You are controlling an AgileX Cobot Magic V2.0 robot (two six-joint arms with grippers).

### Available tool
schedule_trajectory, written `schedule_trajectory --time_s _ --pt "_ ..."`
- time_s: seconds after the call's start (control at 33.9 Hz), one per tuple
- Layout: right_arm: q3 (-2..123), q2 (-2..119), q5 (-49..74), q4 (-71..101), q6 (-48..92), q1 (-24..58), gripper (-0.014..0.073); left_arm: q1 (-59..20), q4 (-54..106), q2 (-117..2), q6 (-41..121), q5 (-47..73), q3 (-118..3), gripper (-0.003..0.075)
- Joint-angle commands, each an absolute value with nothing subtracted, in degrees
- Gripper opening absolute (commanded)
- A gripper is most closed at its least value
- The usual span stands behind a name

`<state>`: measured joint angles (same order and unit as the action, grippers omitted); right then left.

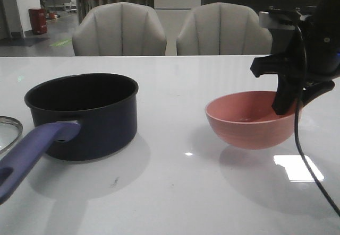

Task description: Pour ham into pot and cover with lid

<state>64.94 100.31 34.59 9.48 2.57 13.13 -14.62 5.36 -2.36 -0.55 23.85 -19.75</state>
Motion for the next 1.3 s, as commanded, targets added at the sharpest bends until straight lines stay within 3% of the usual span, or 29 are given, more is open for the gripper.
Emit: schedule_trajectory --time_s 0.0,0.27,0.68,1.0,1.27 --pt "66.2 99.0 32.3 9.9 2.8 12.7 0.0214 -14.8 6.0 -3.0 -0.7 19.3 -21.3 0.0617" --pt "66.2 98.4 32.4 6.2 2.9 12.7 0.0432 -14.8 6.0 -3.0 -0.7 19.3 -21.3 0.0617" --pt "60.5 75.0 22.8 6.5 6.2 13.1 0.0435 -14.8 6.0 -3.0 -0.7 19.3 -21.3 0.0617" --pt "42.4 50.3 6.4 10.5 6.2 14.4 0.0435 -14.8 6.0 -3.0 -0.7 19.3 -21.3 0.0617" --pt "26.9 32.2 4.4 10.5 6.2 16.5 0.0435 -14.8 6.0 -3.0 -0.7 19.3 -21.3 0.0617"
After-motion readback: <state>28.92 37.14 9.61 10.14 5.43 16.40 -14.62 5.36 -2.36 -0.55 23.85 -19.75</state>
